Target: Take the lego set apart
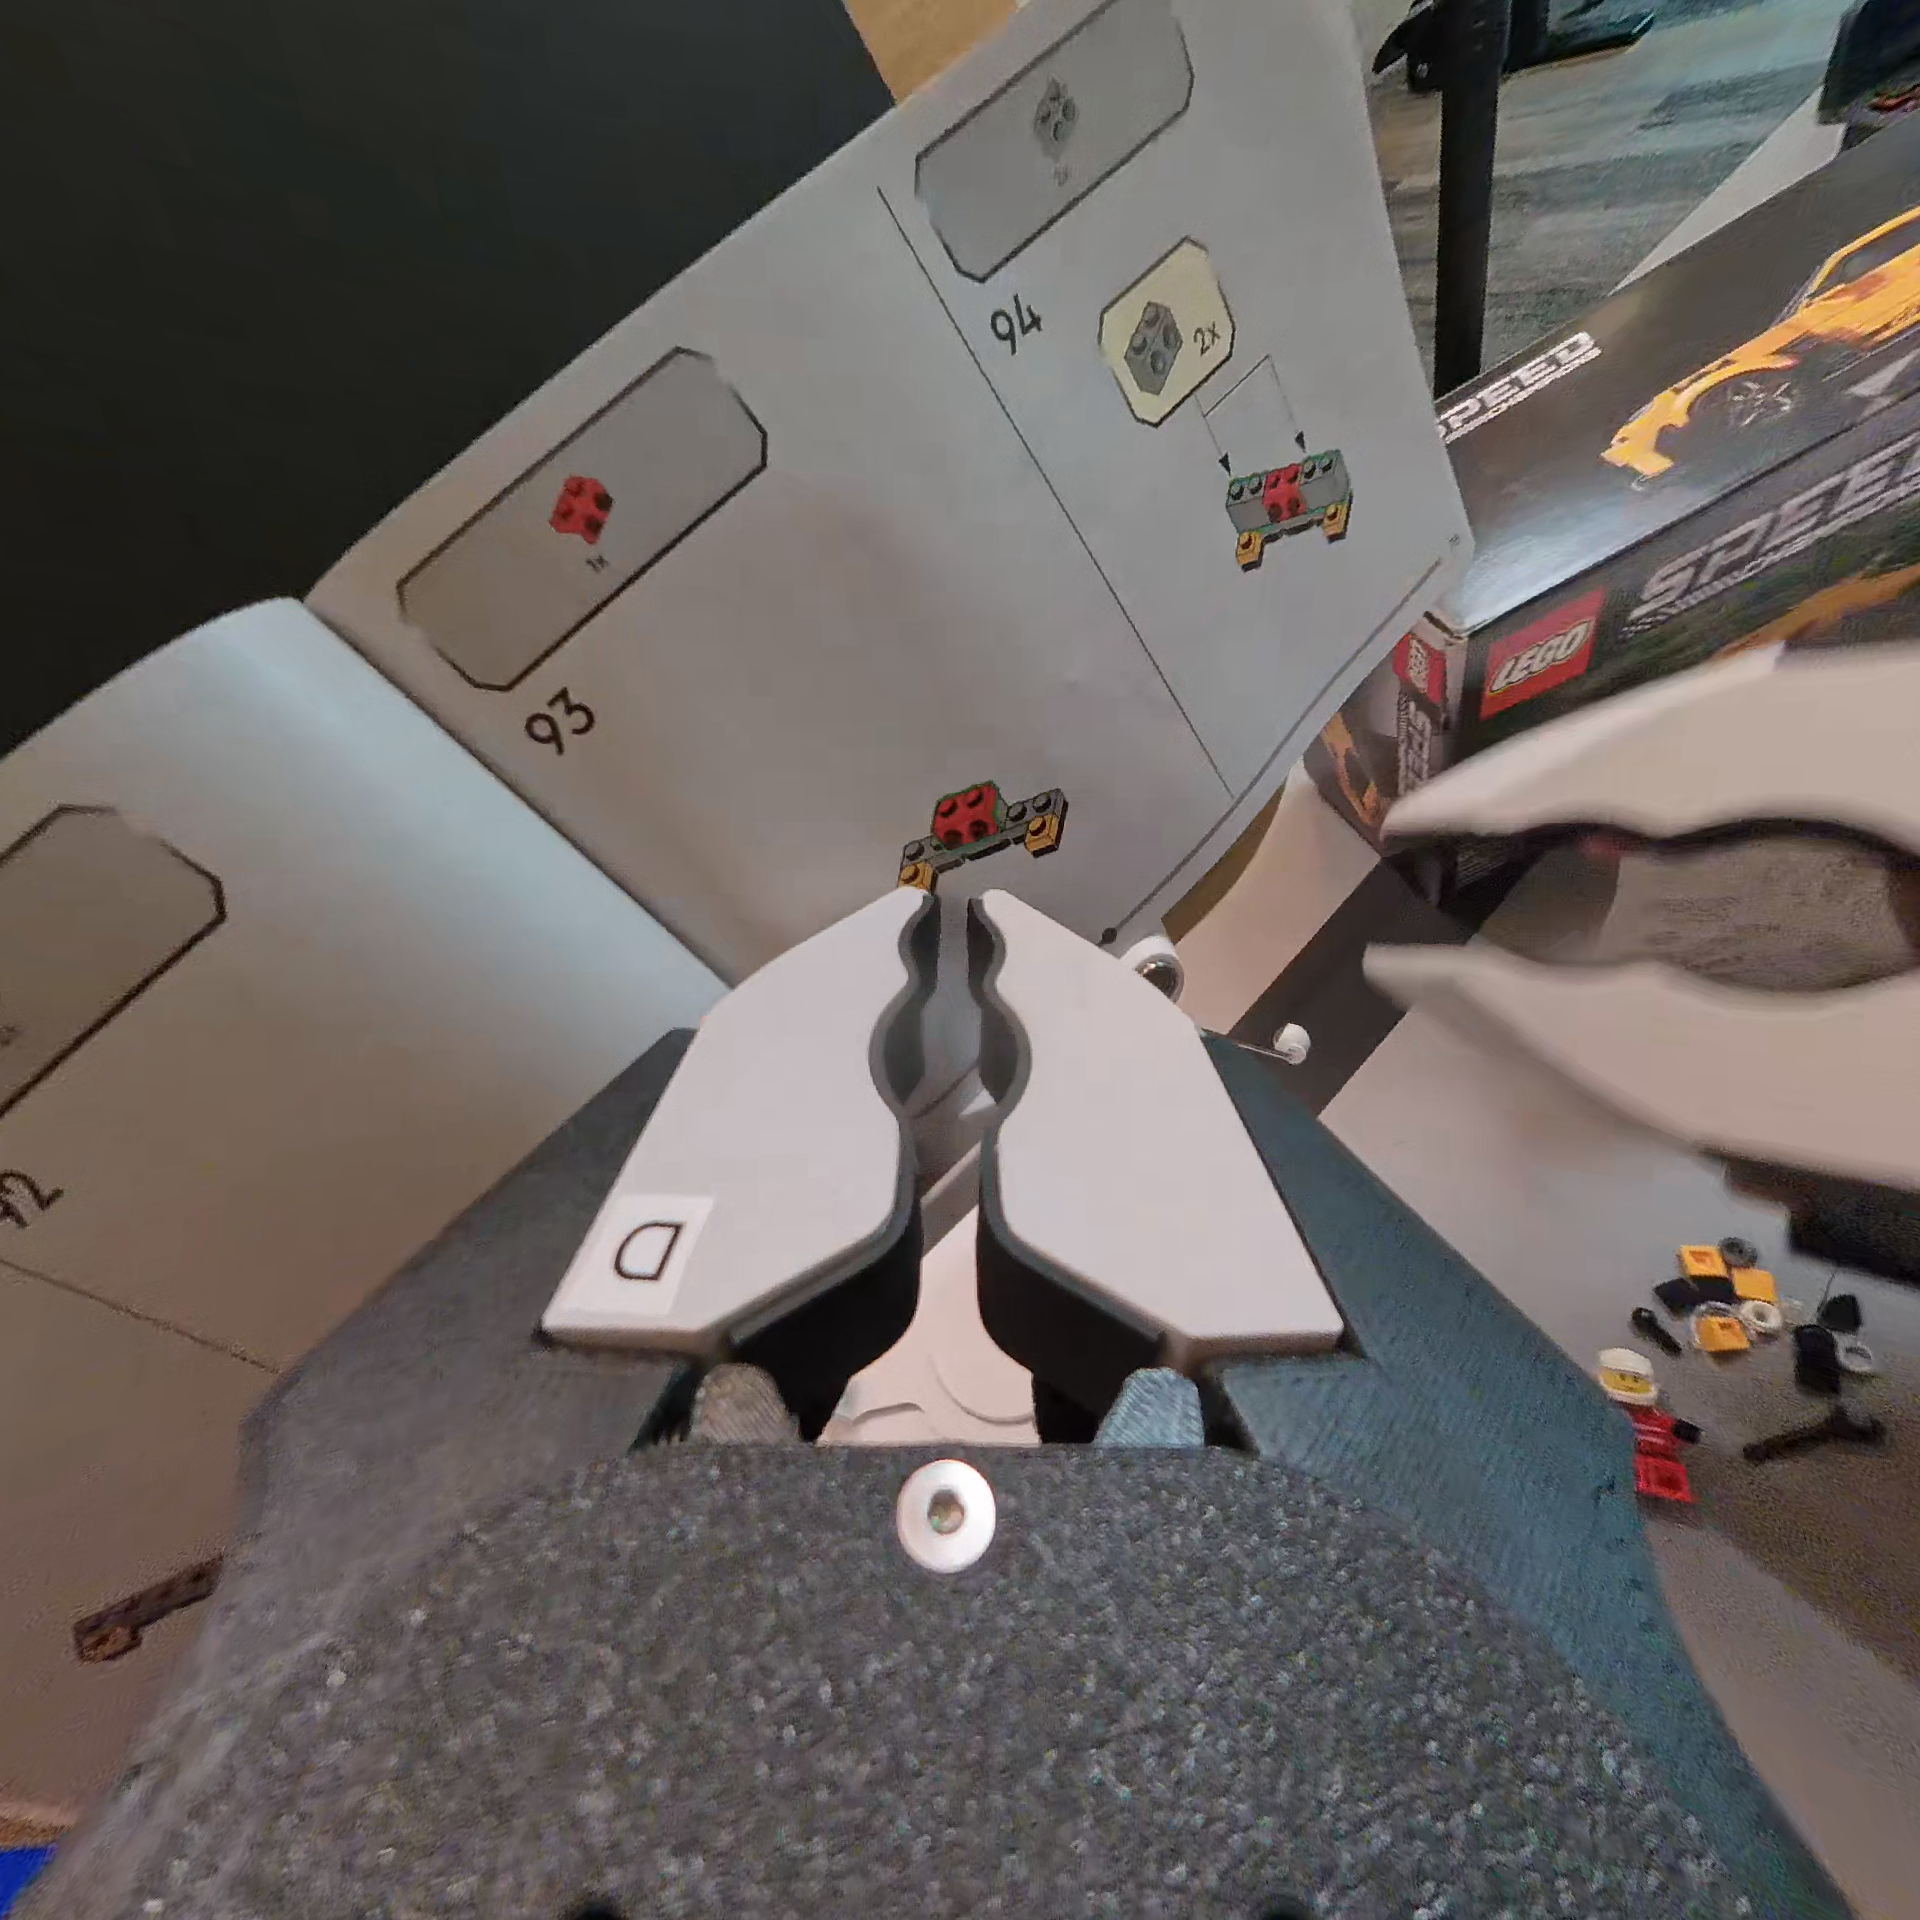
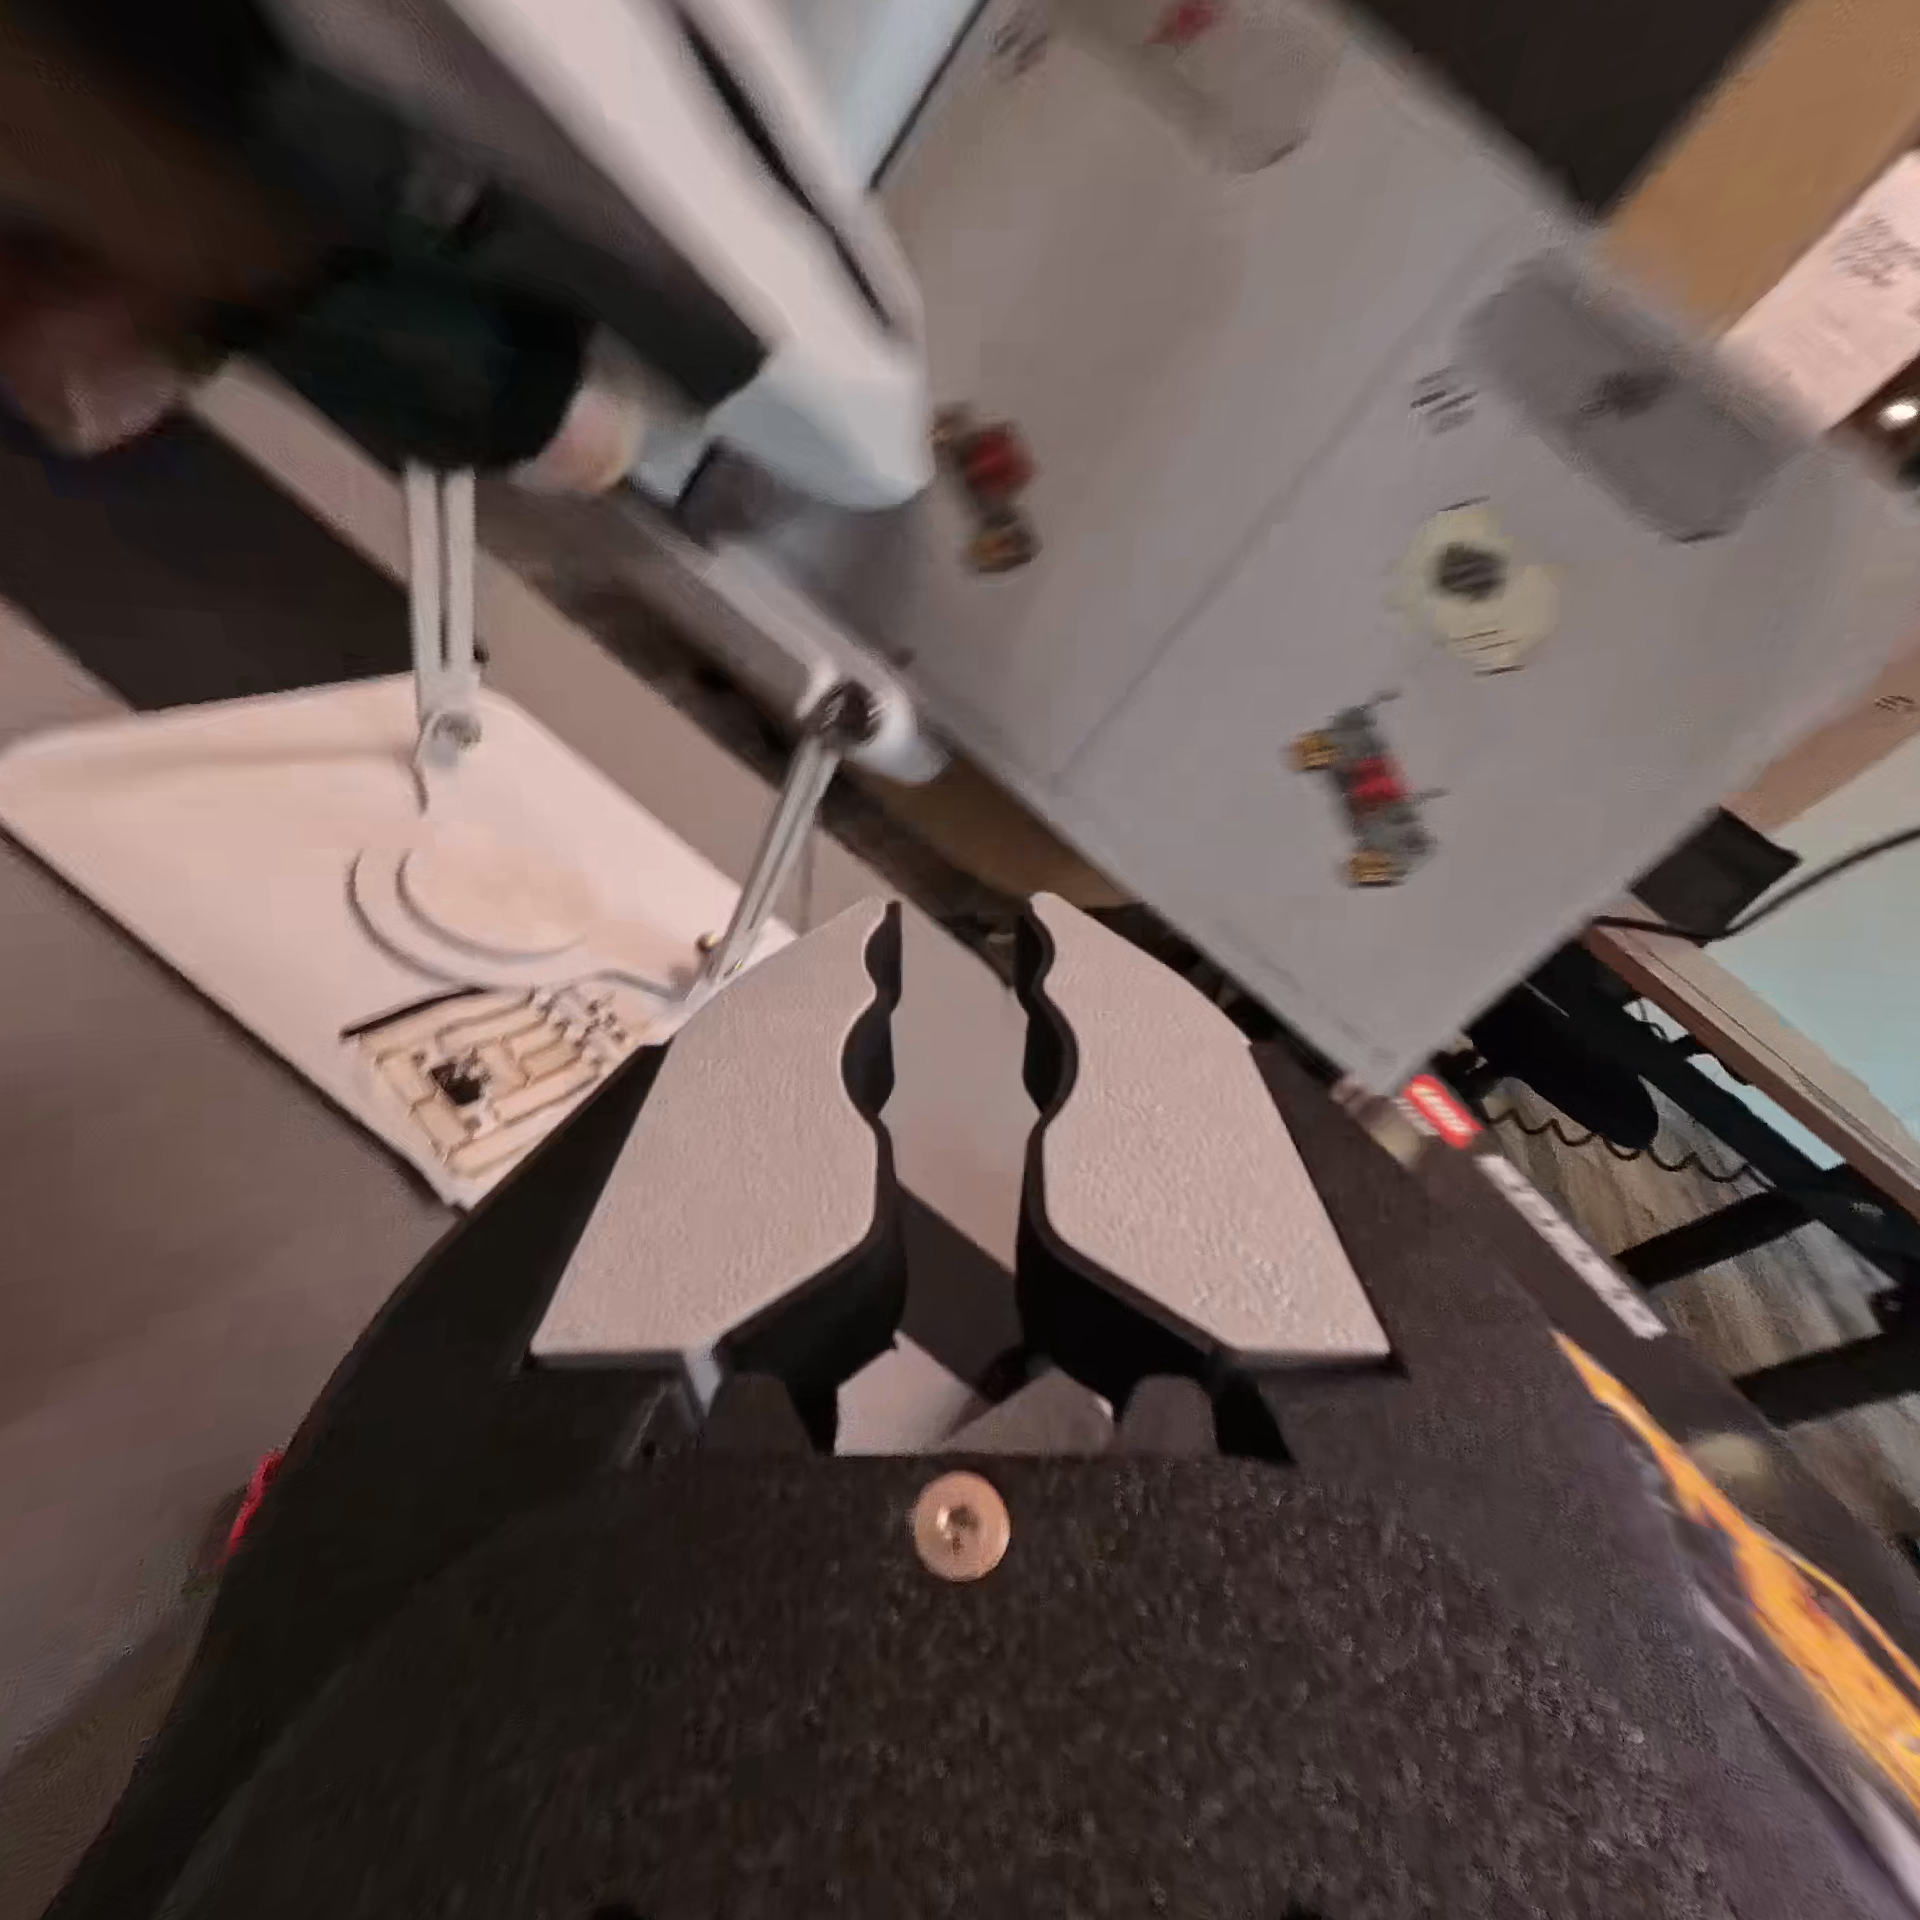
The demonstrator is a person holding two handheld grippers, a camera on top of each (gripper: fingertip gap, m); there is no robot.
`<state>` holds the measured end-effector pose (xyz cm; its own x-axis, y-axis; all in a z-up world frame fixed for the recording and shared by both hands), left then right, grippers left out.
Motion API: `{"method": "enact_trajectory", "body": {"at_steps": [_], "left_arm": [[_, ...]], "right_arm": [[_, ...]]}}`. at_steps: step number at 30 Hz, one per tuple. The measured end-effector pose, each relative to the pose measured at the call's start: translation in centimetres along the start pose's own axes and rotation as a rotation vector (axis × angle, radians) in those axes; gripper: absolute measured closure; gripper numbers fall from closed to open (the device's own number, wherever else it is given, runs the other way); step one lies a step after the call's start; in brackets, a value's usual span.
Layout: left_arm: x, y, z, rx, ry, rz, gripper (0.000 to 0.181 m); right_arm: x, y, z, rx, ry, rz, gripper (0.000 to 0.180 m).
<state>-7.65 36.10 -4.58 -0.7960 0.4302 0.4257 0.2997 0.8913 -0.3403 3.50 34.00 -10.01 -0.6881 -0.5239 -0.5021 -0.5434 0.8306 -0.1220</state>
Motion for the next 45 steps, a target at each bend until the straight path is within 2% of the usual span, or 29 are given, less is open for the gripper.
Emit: {"method": "enact_trajectory", "body": {"at_steps": [4, 5, 6, 7, 12, 16, 20, 25, 33, 37, 42, 45], "left_arm": [[-0.1, 0.4, -0.1, 0.02, 0.016, -0.036, 0.177], [-0.2, 0.4, -0.1, 0.025, 0.026, -0.041, 0.179], [-0.1, 0.4, 0.0, 0.033, 0.037, -0.047, 0.181], [-0.1, 0.4, 0.0, 0.038, 0.043, -0.049, 0.181], [0.0, 0.9, 0.1, 0.047, 0.022, -0.055, 0.181], [-0.1, 0.8, 0.1, 0.054, 0.023, -0.062, 0.181], [0.0, 0.6, 0.1, 0.057, 0.003, -0.047, 0.181], [0.1, 0.7, 0.1, 0.043, -0.028, -0.031, 0.181], [0.1, 1.6, 0.0, 0.033, -0.082, -0.023, 0.181], [0.1, 1.8, 0.0, 0.03, -0.078, -0.029, 0.181], [-0.2, 1.4, 0.0, 0.014, -0.059, -0.015, 0.181], [0.0, -0.6, 0.1, -0.035, -0.038, -0.014, 0.181]], "right_arm": [[2.9, 3.5, 2.3, 0.134, -0.048, -0.045, 0.147], [3.1, 4.2, 2.6, 0.146, -0.067, -0.03, 0.154], [2.9, 4.4, 2.7, 0.14, -0.102, -0.004, 0.176], [2.5, 4.3, 2.7, 0.136, -0.148, 0.027, 0.18], [0.3, 1.9, 0.8, 0.184, -0.521, 0.169, 0.178], [-0.3, 1.4, -1.5, 0.212, -0.826, 0.266, 0.174], [-0.6, 1.9, -3.7, 0.218, -1.021, 0.279, 0.169], [-1.2, 3.4, -4.3, 0.162, -1.192, 0.27, 0.168], [-1.9, 5.0, -4.4, 0.049, -1.306, 0.29, 0.167], [-2.0, 5.3, -4.5, 0.048, -1.335, 0.281, 0.168], [-1.9, 4.6, -4.0, 0.048, -1.254, 0.301, 0.166], [-2.0, 2.8, -3.0, 0.066, -1.059, 0.3, 0.158]]}}
Point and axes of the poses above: each gripper's, where its closed fingertips meet, y out along the fingers, z out of its underside, x = y × z across the jaws, the point moved 6 cm from there along -y, back along the fingers
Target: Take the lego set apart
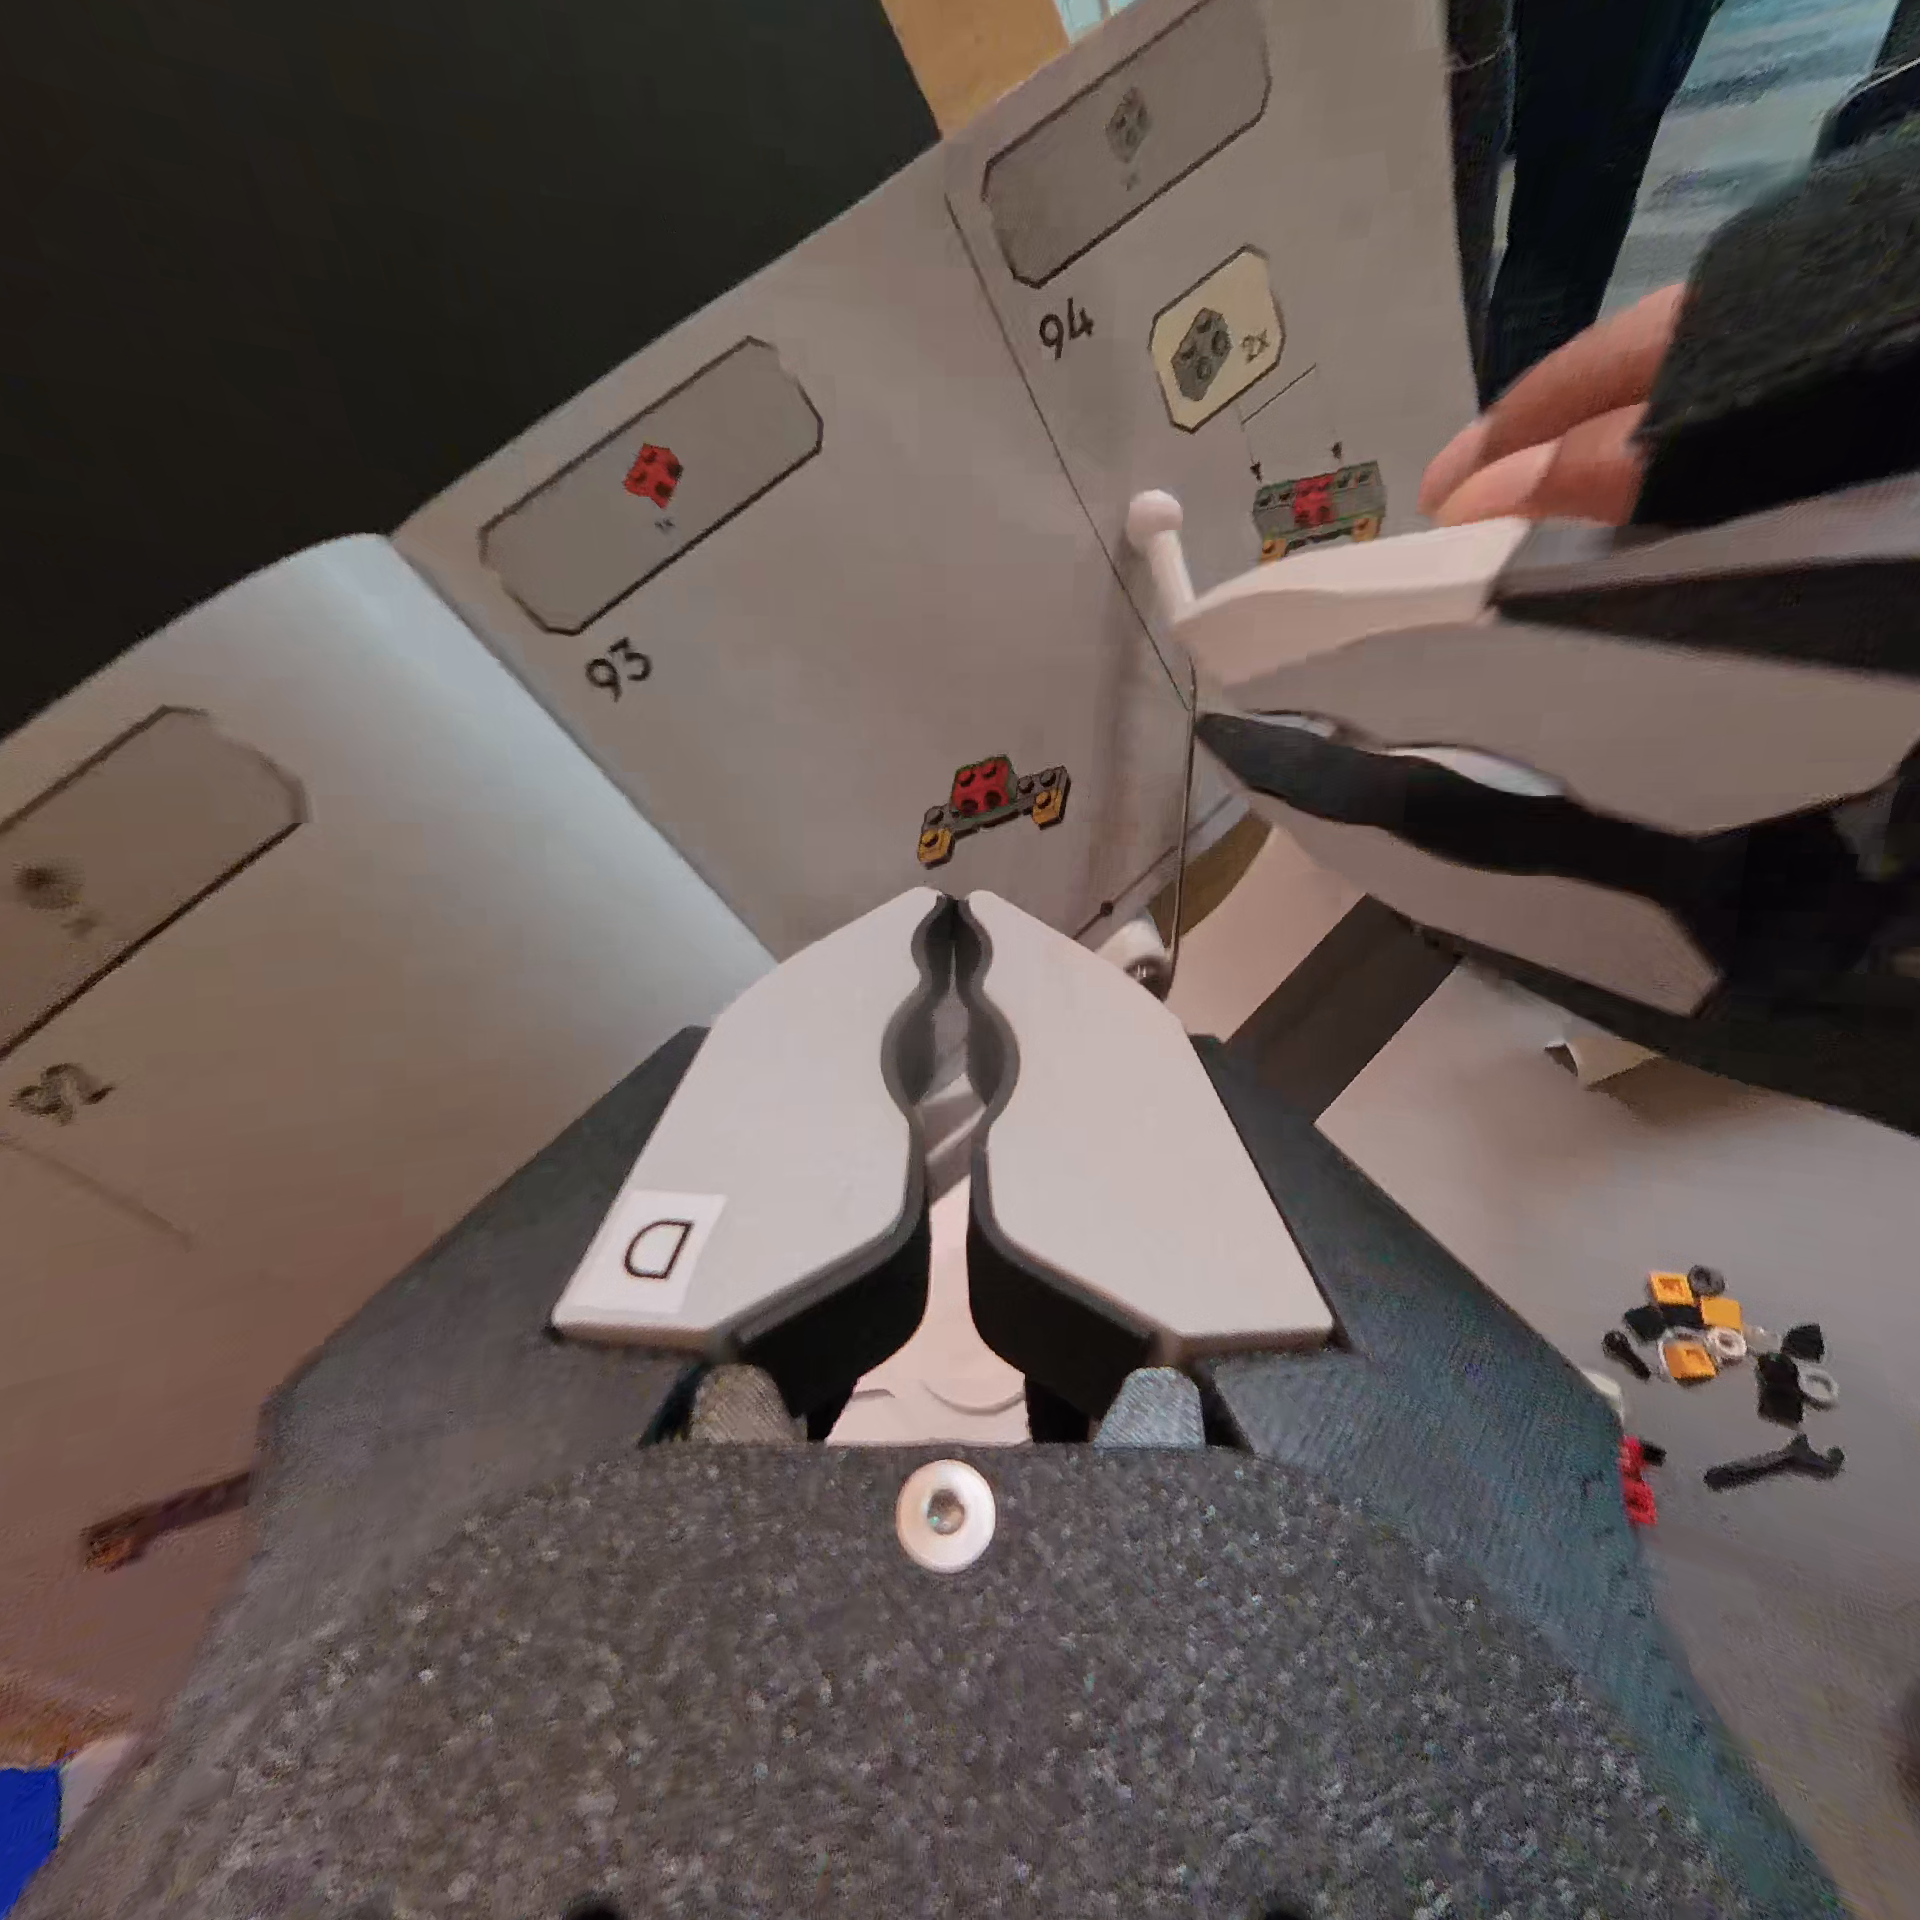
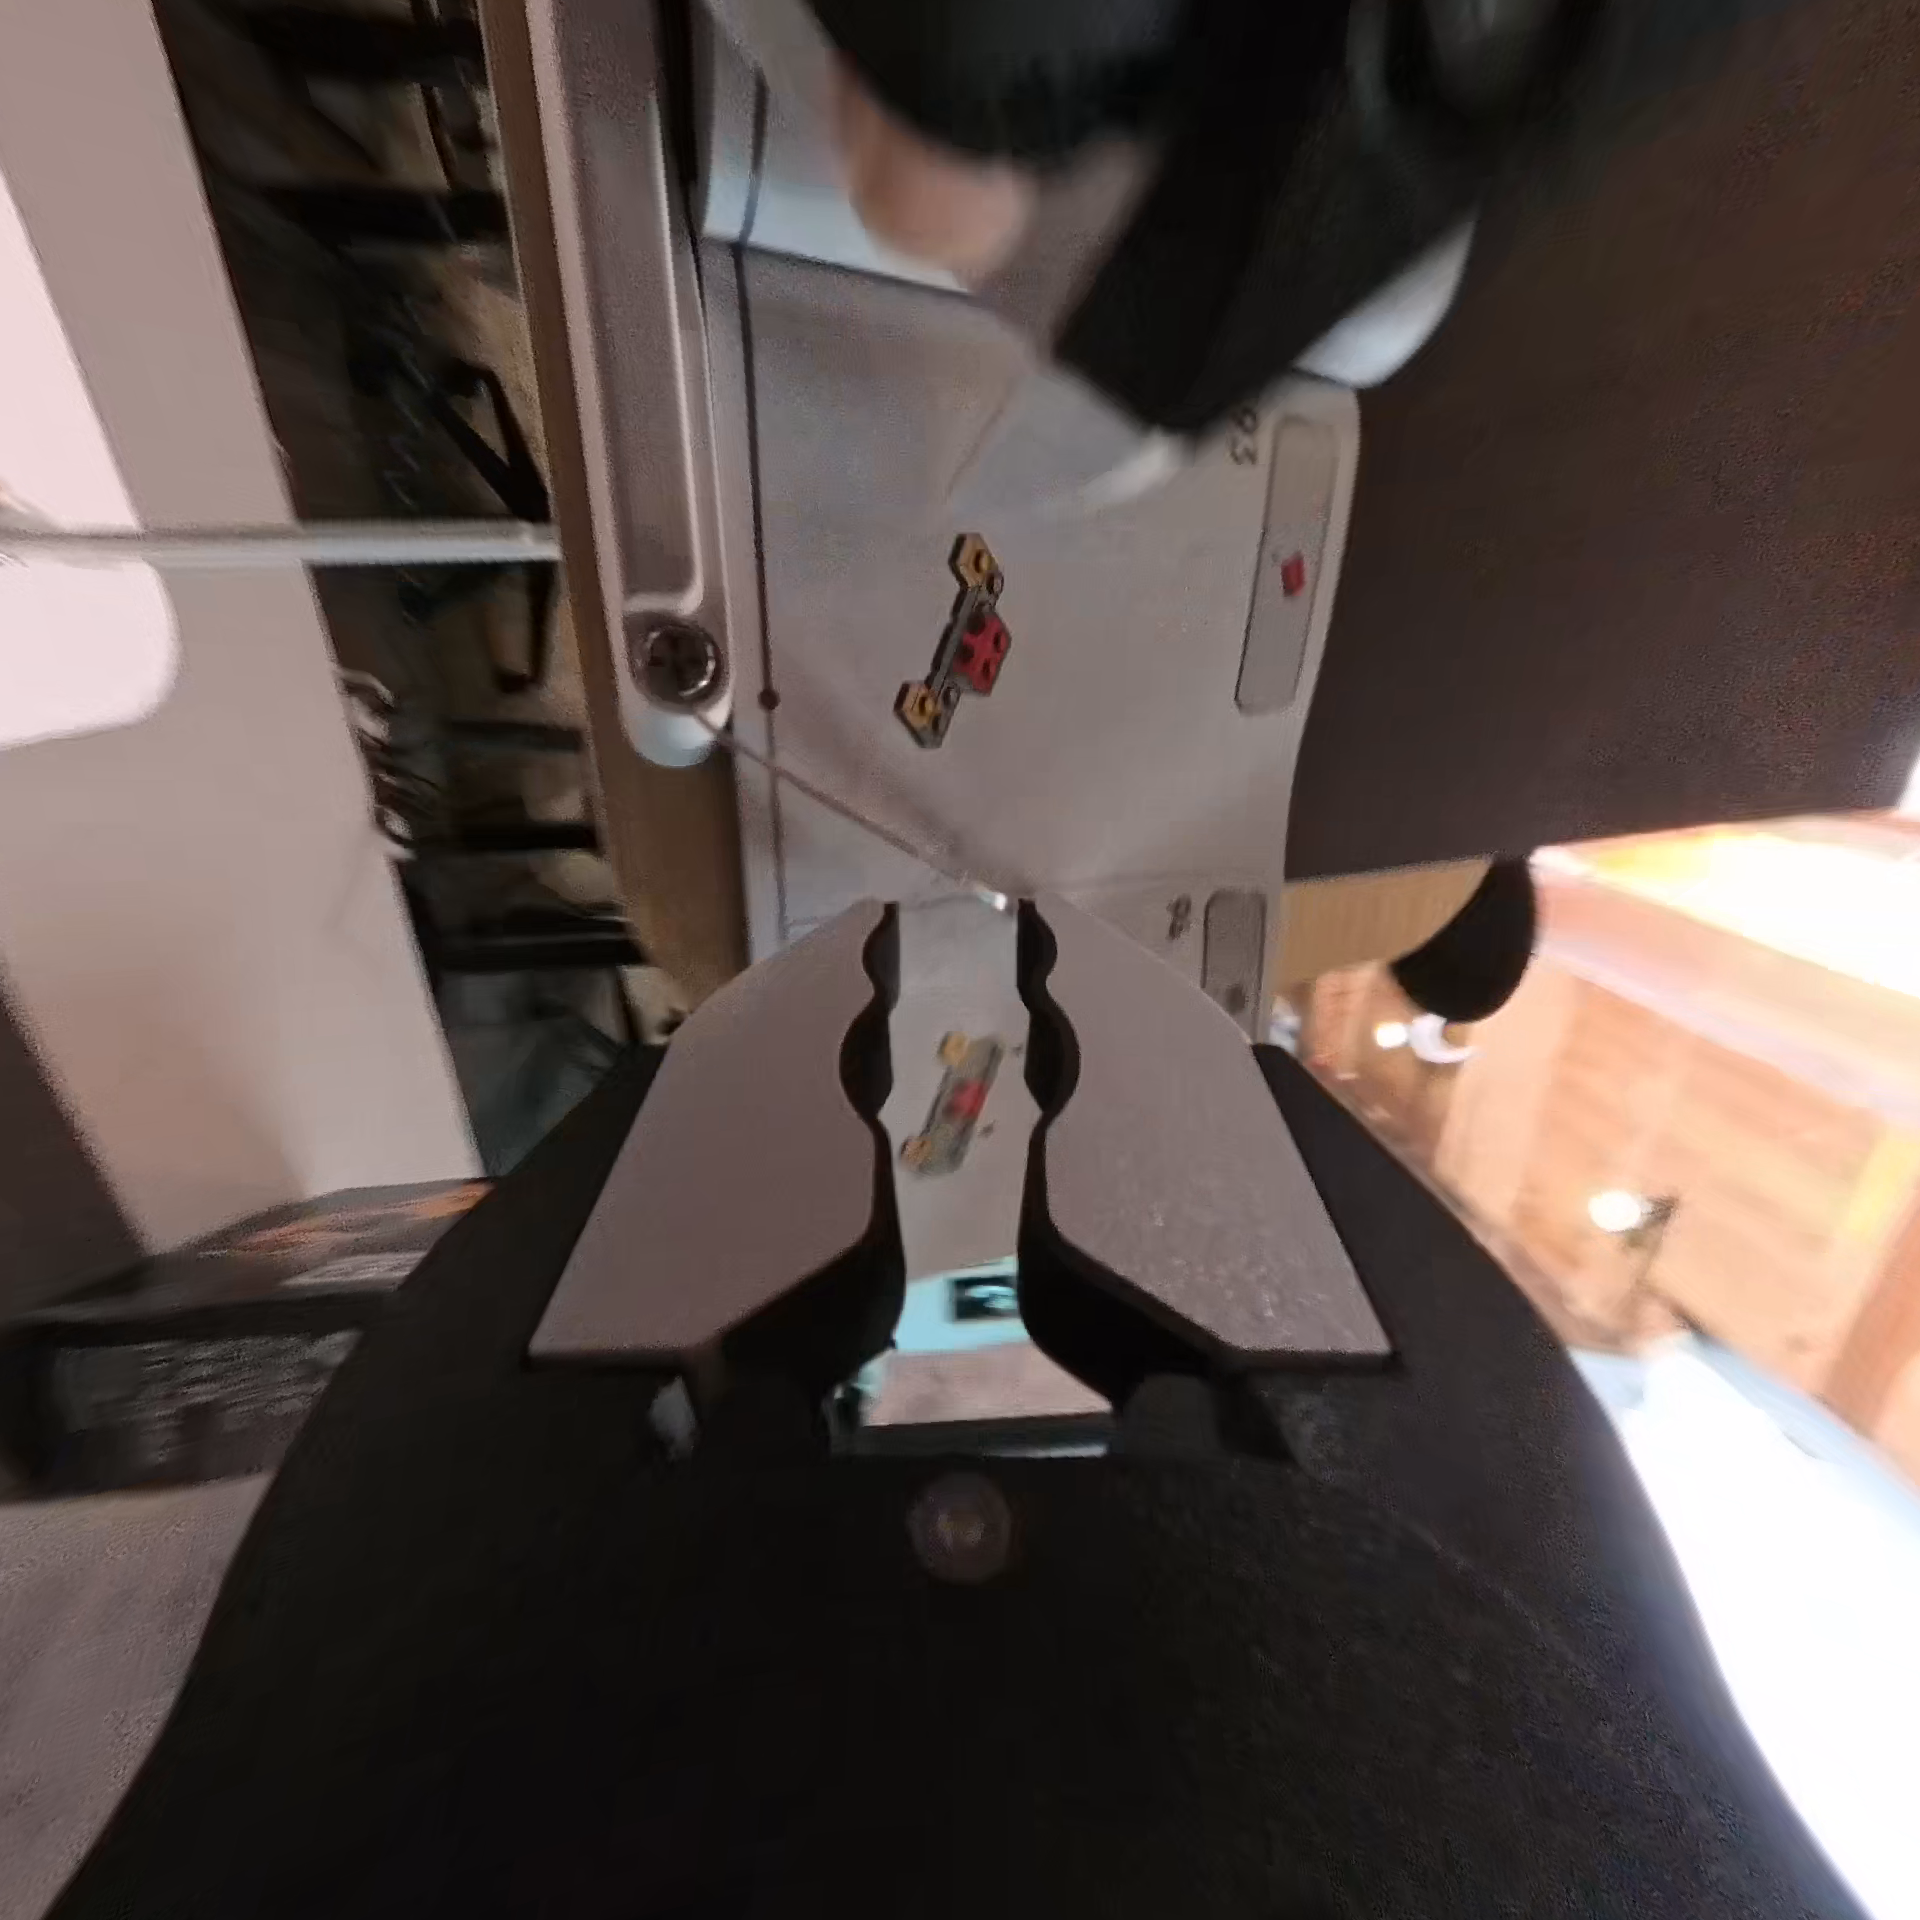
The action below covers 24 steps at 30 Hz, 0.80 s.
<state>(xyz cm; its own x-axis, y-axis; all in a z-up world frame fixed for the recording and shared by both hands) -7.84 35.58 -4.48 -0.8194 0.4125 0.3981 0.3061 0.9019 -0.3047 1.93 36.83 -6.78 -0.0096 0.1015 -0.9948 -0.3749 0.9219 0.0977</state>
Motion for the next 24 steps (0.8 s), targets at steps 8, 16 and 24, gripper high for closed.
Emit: {"method": "enact_trajectory", "body": {"at_steps": [8, 16, 24], "left_arm": [[0.6, -6.3, 3.5, -0.085, -0.138, 0.058, 0.181], [0.9, -15.6, 7.5, -0.28, -0.301, -0.021, 0.181], [3.4, -18.6, 9.5, -0.338, -0.395, -0.134, 0.181]], "right_arm": [[3.2, -4.4, 0.7, 0.01, 0.286, -0.1, 0.158], [2.2, -8.0, -1.0, -0.042, 0.814, -0.152, 0.155], [-0.4, -11.1, -2.2, -0.097, 1.362, -0.173, 0.154]]}}
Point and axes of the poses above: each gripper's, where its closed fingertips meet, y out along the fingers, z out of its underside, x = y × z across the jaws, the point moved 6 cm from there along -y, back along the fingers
